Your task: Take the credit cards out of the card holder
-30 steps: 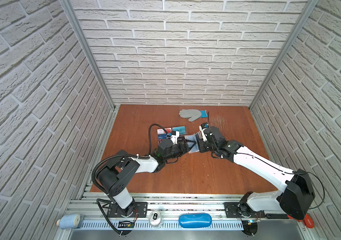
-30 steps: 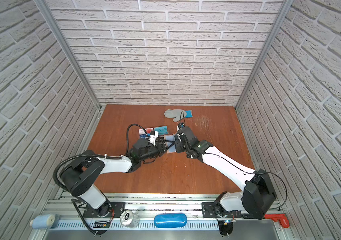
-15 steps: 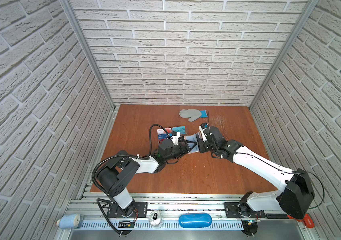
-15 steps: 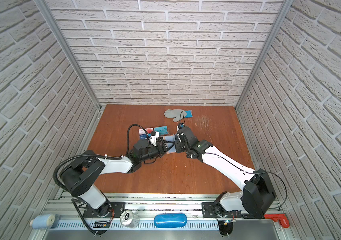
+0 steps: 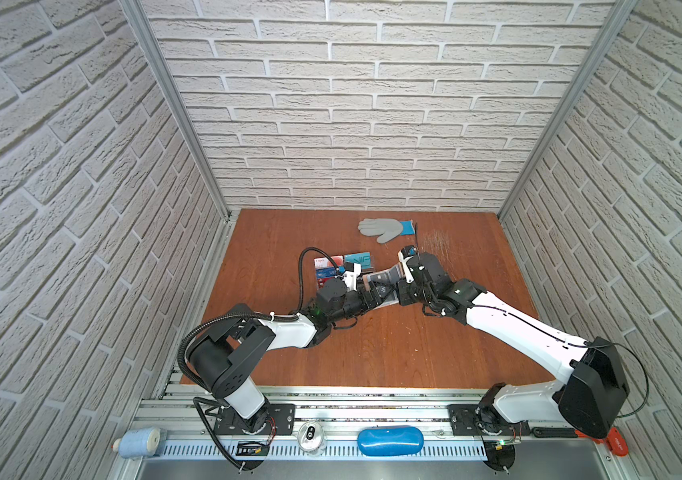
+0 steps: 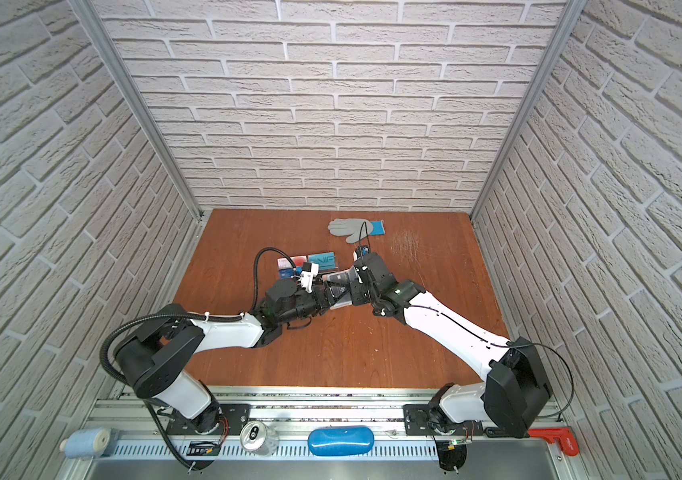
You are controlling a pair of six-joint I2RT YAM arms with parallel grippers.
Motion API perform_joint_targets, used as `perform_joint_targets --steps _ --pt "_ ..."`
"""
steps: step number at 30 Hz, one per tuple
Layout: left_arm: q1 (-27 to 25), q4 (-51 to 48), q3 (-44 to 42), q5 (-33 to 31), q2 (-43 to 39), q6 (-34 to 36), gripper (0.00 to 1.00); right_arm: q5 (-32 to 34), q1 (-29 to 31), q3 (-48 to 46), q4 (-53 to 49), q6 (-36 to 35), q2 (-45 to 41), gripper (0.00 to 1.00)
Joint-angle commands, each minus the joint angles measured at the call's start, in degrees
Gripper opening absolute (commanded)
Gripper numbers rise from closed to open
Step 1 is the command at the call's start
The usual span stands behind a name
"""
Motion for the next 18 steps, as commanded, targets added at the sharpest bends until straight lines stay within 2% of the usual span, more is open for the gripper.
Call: perform_joint_targets --steps 1,13,18 --pt "-0.31 2.59 -0.39 -0.48 -0.55 1.08 0.98 -0.31 0.26 1.69 2.25 0.74 -0.3 0.06" --pt "1.16 2.69 -3.69 -1.55 -2.93 0.88 0.98 -1.69 0.09 1.08 1.78 1.64 -0.49 0.06" --pt "1.18 3.5 -5.44 -2.66 -2.98 0.94 0.98 -4.7 0.1 -1.23 2.52 4.94 -0.07 0.06"
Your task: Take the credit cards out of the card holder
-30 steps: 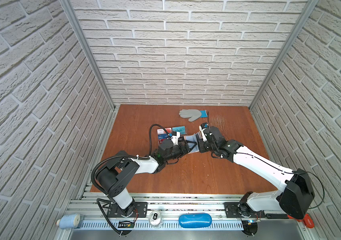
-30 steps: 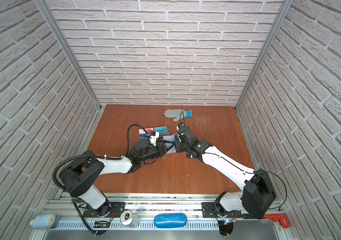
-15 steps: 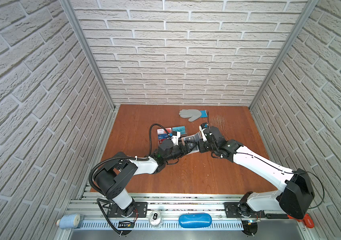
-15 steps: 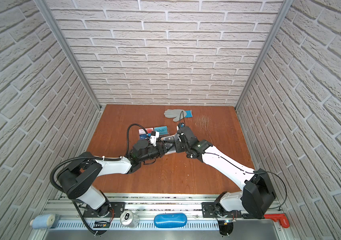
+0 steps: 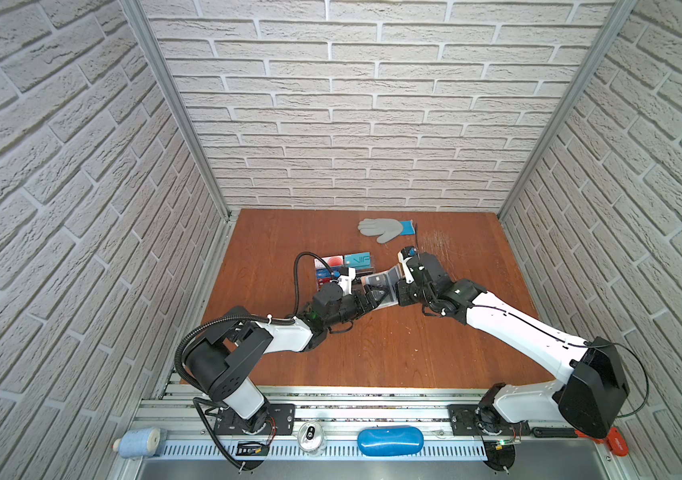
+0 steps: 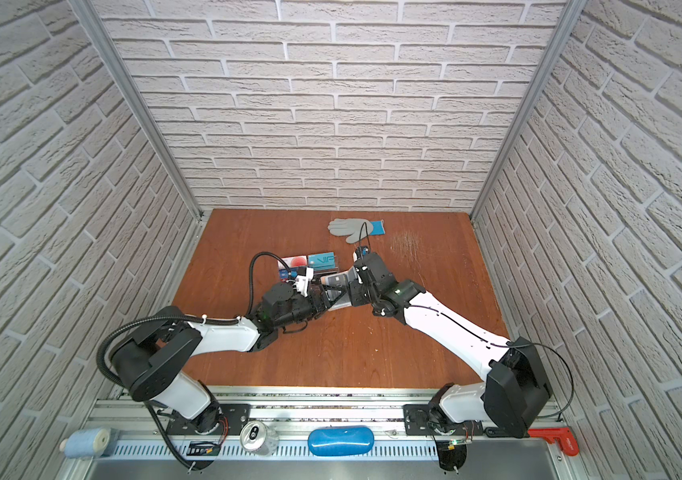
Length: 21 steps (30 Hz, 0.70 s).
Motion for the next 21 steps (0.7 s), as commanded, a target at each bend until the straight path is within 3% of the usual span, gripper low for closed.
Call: perform_joint_targets --steps 1,14,21 --pt "0.29 3.67 -1.79 -1.09 -1.22 0.9 0.98 -3.16 0.21 -1.76 3.02 3.47 0.0 0.06" --pt "1.7 7.4 -8.59 -1.87 -1.53 -0.87 0.98 -6.26 1.53 -15.06 12.38 12.53 -0.36 0.06" --pt "2.47 6.18 -12.41 -3.25 -6.21 -0.9 0.98 -7.53 3.63 -16.67 19.03 17.17 3.44 0.06"
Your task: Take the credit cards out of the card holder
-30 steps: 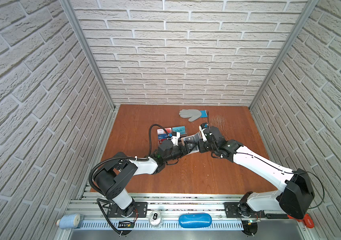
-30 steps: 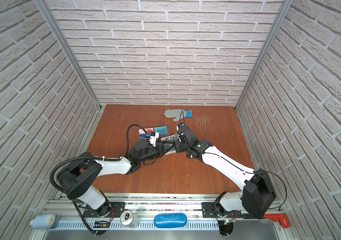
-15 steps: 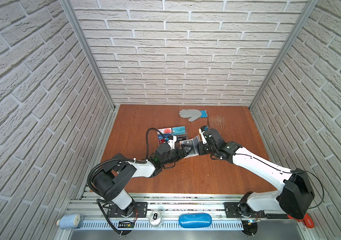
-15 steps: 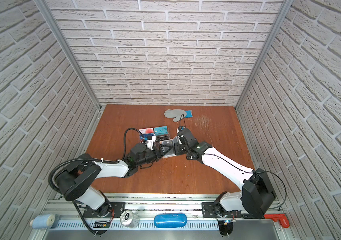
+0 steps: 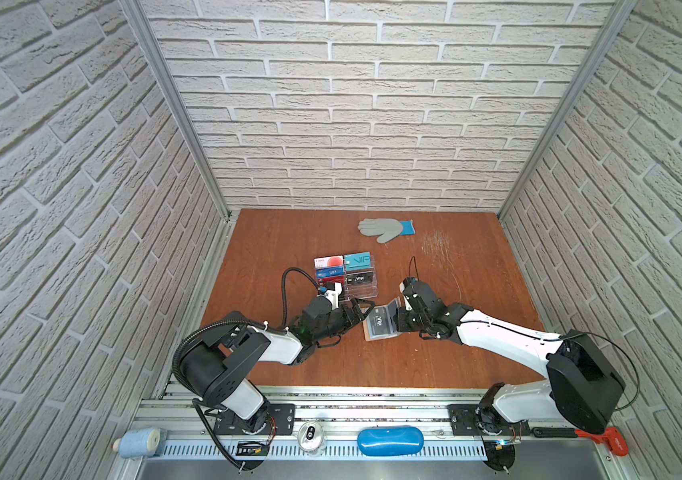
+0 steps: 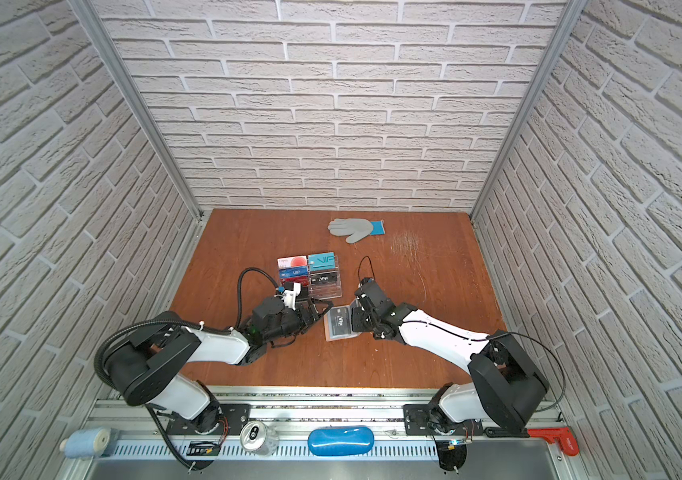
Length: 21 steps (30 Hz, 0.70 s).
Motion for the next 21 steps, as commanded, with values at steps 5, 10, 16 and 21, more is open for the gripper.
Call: perform_joint_targets --steps 5,10,16,21 --pt "1.61 -2.34 -3.13 -2.68 -9.38 1.46 0.98 -1.64 2.57 1.43 11.81 5.96 5.39 0.06" --pt "1.68 -9.66 -2.08 -4.17 -14.73 3.62 0.98 -3.03 3.37 2.8 14.54 7.33 8.96 0.06" --pt "2.06 -11.62 -0.89 -5.23 -14.79 3.53 0.98 -3.13 3.51 3.05 14.93 7.13 9.53 0.17" --pt "1.7 -9.03 0.64 -6.16 -10.07 2.42 0.98 -2.88 3.46 3.19 13.97 6.27 9.45 0.25"
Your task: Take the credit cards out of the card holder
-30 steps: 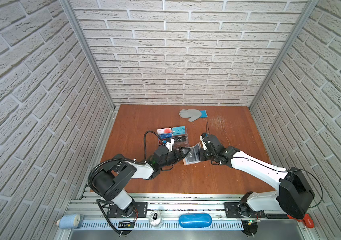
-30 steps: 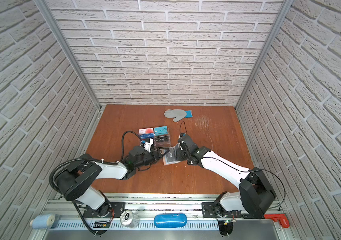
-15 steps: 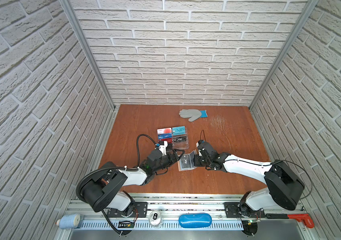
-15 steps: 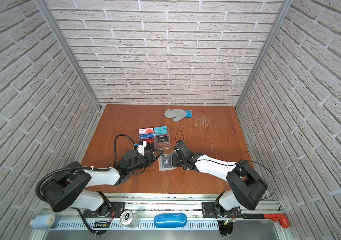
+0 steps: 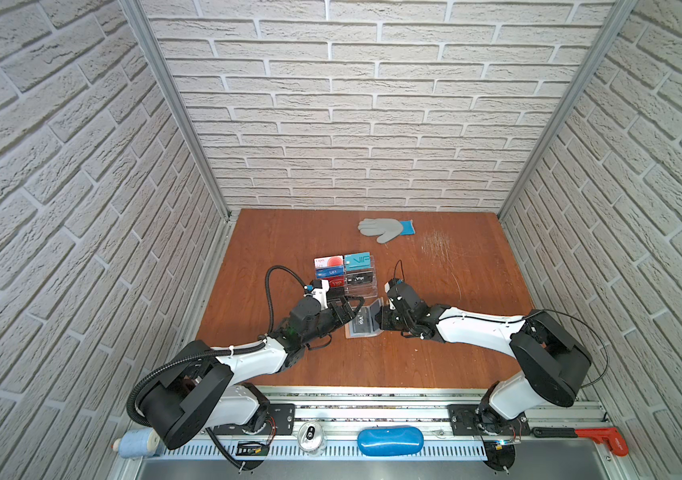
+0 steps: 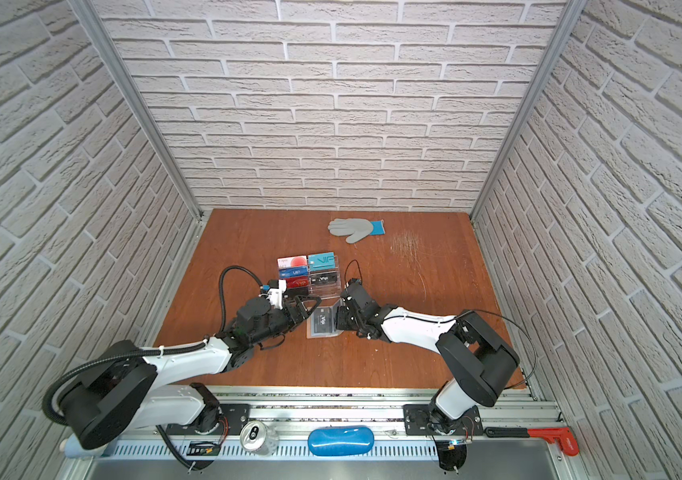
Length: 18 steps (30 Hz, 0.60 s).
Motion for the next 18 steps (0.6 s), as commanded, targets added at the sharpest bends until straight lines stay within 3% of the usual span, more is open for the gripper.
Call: perform_joint_targets --steps 1,18 --pt "-0.06 3.98 1.59 -1.44 3.3 -0.44 0.98 0.06 0.38 1.3 1.96 -0.45 -0.28 0.27" --pt "-0.3 12.73 1.62 -2.32 14.91 -1.79 0.98 5.02 -0.47 2.19 -6.14 -5.4 -5.71 0.49"
